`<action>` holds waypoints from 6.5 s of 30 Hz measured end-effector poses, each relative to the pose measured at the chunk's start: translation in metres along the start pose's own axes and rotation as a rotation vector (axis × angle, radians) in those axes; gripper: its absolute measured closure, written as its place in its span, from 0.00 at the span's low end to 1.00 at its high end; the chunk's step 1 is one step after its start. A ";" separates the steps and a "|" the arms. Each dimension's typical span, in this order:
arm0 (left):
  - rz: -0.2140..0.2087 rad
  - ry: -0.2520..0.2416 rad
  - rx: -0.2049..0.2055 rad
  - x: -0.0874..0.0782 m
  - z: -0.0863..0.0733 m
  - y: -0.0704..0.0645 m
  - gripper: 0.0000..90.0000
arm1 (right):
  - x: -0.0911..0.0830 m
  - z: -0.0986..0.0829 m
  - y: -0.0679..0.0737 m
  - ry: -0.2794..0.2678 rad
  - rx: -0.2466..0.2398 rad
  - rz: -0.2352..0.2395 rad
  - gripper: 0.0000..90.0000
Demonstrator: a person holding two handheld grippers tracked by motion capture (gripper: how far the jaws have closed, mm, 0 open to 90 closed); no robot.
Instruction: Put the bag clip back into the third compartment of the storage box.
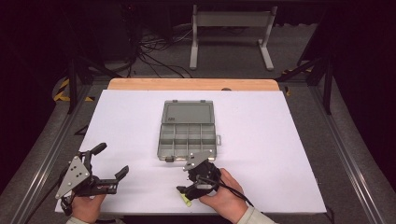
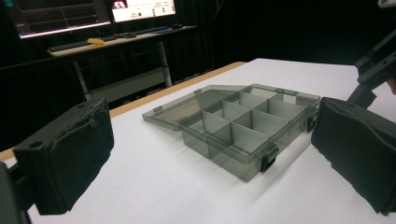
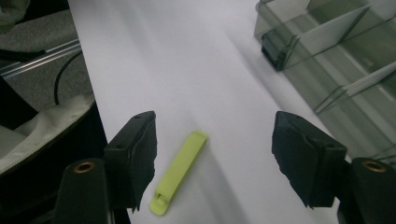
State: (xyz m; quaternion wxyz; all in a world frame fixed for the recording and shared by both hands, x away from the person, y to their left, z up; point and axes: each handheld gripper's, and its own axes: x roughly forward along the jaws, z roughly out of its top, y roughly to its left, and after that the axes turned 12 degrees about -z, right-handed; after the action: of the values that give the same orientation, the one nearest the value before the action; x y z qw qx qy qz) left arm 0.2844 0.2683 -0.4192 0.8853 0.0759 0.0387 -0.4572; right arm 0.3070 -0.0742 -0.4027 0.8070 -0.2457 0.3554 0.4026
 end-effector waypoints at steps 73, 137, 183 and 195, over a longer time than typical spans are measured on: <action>-0.008 0.009 0.002 0.002 0.000 0.000 0.00 | 0.008 0.004 0.020 0.062 0.087 -0.063 0.87; -0.007 0.021 -0.010 0.002 -0.001 0.001 0.00 | -0.029 0.061 -0.091 -0.145 0.197 -0.161 0.87; -0.010 0.022 -0.010 0.003 -0.001 0.002 0.00 | 0.044 0.061 -0.138 -0.070 0.230 -0.251 0.87; -0.012 0.025 -0.010 0.003 -0.001 0.002 0.00 | 0.055 0.054 -0.139 -0.054 0.255 -0.243 0.87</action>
State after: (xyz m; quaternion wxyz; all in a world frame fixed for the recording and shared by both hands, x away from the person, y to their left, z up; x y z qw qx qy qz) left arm 0.2877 0.2671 -0.4203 0.8824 0.0770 0.0523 -0.4612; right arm 0.4650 -0.0881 -0.3959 0.8836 -0.1715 0.3494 0.2603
